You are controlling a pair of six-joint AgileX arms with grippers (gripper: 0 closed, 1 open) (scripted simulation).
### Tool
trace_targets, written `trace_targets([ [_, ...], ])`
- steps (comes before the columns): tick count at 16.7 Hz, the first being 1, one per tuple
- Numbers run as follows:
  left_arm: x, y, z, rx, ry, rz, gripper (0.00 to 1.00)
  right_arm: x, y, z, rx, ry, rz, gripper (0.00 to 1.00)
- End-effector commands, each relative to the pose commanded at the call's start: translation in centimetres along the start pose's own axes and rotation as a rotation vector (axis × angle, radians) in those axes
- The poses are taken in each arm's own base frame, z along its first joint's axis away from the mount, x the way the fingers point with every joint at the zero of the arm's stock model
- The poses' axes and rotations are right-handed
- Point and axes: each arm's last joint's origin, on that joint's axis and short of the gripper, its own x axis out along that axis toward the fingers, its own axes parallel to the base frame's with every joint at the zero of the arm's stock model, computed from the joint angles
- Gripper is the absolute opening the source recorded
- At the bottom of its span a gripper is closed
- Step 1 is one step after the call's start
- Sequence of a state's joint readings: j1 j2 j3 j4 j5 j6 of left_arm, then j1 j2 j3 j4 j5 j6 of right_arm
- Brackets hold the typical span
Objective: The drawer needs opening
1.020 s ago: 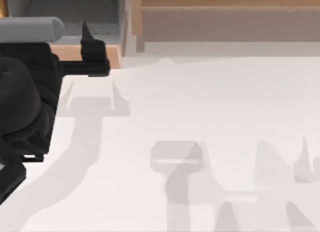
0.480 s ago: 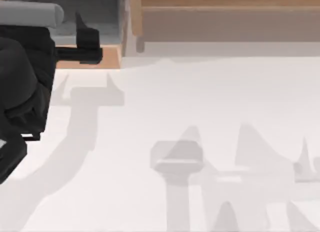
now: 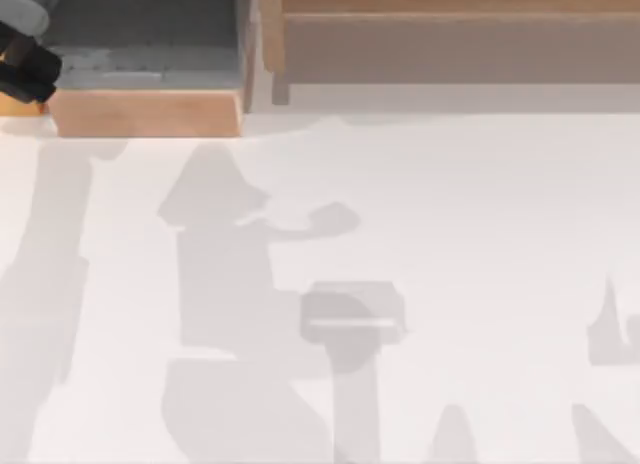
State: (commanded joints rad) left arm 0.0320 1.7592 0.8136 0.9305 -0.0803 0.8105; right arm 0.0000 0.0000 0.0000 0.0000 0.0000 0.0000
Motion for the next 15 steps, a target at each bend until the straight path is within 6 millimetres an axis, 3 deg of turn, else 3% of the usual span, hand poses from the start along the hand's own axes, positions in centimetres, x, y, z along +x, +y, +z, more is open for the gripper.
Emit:
trace_targets([
  [4, 4.1, 2.4, -8.4, 0.403, -0.020, -0.015, 1.00, 0.0, 0.0, 0.0, 0.000, 0.000, 0.000, 1.00],
  [8, 5.8, 3.4, -14.6, 0.669, -0.091, -0.033, 1.00, 0.0, 0.0, 0.0, 0.000, 0.000, 0.000, 1.00],
  [11, 6.3, 3.4, -17.0, 0.761, -0.138, -0.041, 1.00, 0.0, 0.0, 0.0, 0.000, 0.000, 0.000, 1.00],
  [15, 6.4, 3.4, -17.3, 0.774, -0.150, -0.043, 1.00, 0.0, 0.0, 0.0, 0.000, 0.000, 0.000, 1.00],
])
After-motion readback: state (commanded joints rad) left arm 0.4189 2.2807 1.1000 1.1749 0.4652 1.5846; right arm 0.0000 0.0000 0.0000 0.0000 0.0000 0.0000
